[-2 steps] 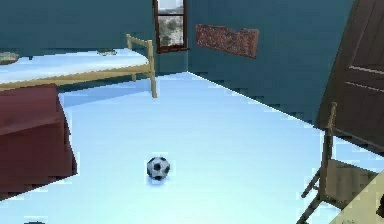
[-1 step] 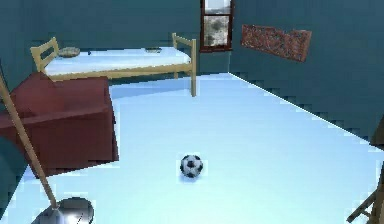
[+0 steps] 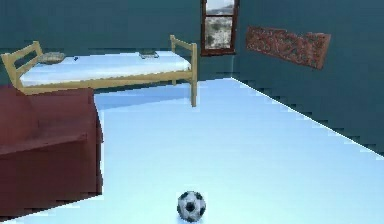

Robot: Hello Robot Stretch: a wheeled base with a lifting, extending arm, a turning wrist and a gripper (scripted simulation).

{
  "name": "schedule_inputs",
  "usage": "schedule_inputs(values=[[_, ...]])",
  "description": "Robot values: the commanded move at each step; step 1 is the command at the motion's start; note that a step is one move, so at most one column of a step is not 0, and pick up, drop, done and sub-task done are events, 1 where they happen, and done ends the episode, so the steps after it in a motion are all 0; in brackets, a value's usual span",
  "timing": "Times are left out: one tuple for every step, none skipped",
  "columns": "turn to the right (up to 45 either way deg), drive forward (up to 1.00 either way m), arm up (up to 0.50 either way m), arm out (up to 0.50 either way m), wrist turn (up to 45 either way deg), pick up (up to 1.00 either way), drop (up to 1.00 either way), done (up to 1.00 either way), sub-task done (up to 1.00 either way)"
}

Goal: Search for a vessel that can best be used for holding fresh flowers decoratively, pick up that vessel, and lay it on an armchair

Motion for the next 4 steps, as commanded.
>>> schedule_inputs(values=[[15.0,0.00,0.00,0.00,0.0,0.00,0.00,0.00,0.00],[0.0,1.00,0.00,0.00,0.0,0.00,0.00,0.00,0.00],[12.0,0.00,0.00,0.00,0.0,0.00,0.00,0.00,0.00],[0.0,0.15,0.00,0.00,0.0,0.00,0.00,0.00,0.00]])
